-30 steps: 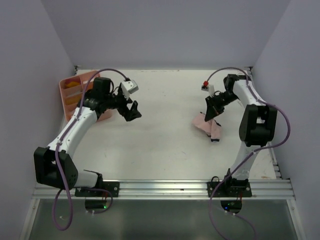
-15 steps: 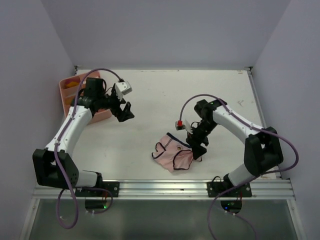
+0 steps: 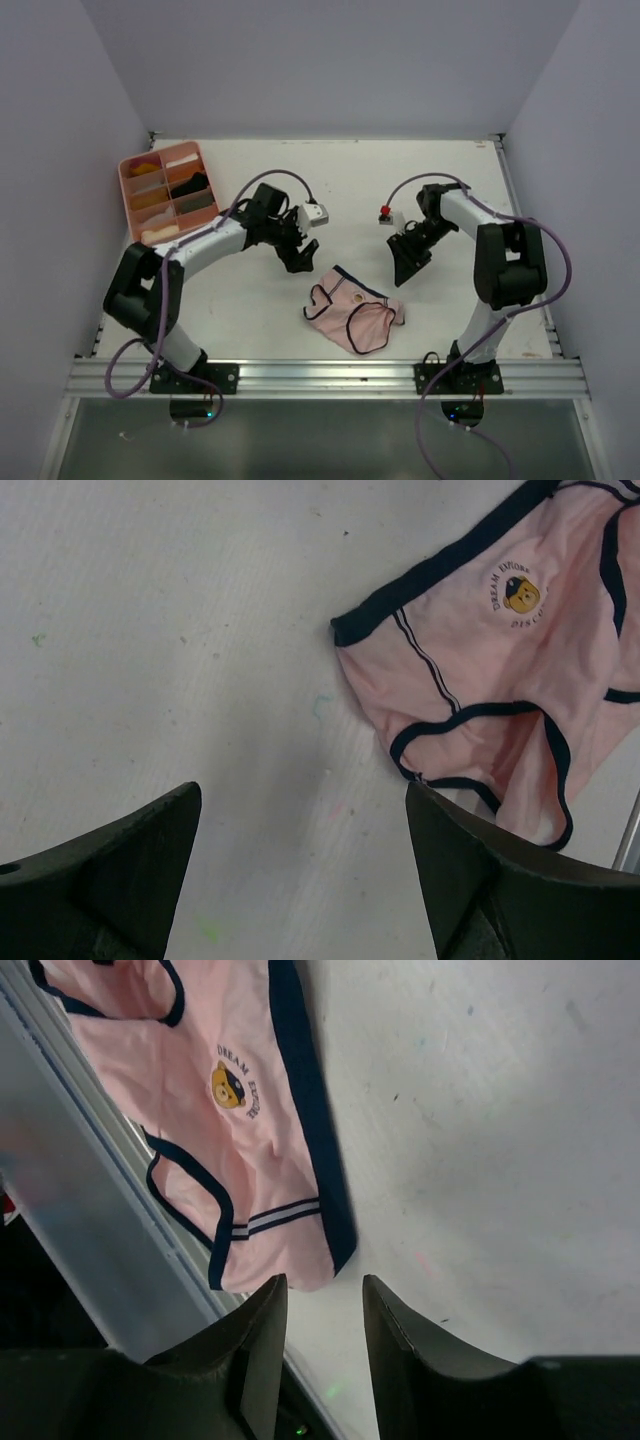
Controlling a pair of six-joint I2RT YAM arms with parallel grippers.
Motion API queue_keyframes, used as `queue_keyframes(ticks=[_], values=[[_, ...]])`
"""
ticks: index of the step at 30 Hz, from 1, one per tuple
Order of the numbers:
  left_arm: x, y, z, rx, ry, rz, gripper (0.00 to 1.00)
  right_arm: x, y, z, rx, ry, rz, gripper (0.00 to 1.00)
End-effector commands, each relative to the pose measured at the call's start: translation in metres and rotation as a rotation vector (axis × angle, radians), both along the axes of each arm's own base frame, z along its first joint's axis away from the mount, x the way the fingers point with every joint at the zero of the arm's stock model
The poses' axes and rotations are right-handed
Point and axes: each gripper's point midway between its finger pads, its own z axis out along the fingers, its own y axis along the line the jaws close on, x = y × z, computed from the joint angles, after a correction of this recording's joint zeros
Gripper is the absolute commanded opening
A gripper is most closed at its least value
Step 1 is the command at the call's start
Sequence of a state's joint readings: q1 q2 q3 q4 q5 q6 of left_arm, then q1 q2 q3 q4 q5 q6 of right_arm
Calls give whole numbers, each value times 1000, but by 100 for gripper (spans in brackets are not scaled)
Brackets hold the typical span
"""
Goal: Roll the underwear
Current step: Flatten the underwear
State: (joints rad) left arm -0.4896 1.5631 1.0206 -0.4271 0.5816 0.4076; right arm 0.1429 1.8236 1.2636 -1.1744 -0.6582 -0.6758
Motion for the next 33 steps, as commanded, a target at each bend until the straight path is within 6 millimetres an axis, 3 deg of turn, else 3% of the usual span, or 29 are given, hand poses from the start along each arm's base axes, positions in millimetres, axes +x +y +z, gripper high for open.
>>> queue_keyframes(ticks=[1, 7, 12, 17, 20, 25, 28, 29, 30, 31, 33], values=[[44, -36, 9, -61, -73, 73, 86, -10, 5, 1, -77, 36, -78, 41], [56, -63, -13, -93, -41, 32, 86, -25, 8, -3, -110, 97, -50, 50], [43, -83, -16, -154, 50, -62, 86, -43, 11, -21, -185, 121, -13, 52], [31, -92, -34, -140, 105, -70, 85, -53, 13, -34, -190, 181, 4, 47], [25, -97, -44, -149, 162, -67, 79, -56, 13, -34, -183, 193, 16, 43], [10, -103, -49, -158, 214, -98, 58, -59, 15, -33, -160, 222, 36, 32], [8, -101, -50, -144, 229, -100, 30, -54, 16, -33, -151, 206, 49, 18], [11, -101, -46, -144, 213, -94, 22, -47, 18, -29, -146, 179, 48, 9], [11, -100, -43, -152, 209, -93, 8, -41, 19, -27, -145, 154, 47, 6], [13, -96, -39, -169, 203, -80, 2, -37, 19, -23, -145, 136, 45, 1], [21, -91, -14, -208, 129, -56, 0, -22, 22, -10, -130, 68, 48, 1]])
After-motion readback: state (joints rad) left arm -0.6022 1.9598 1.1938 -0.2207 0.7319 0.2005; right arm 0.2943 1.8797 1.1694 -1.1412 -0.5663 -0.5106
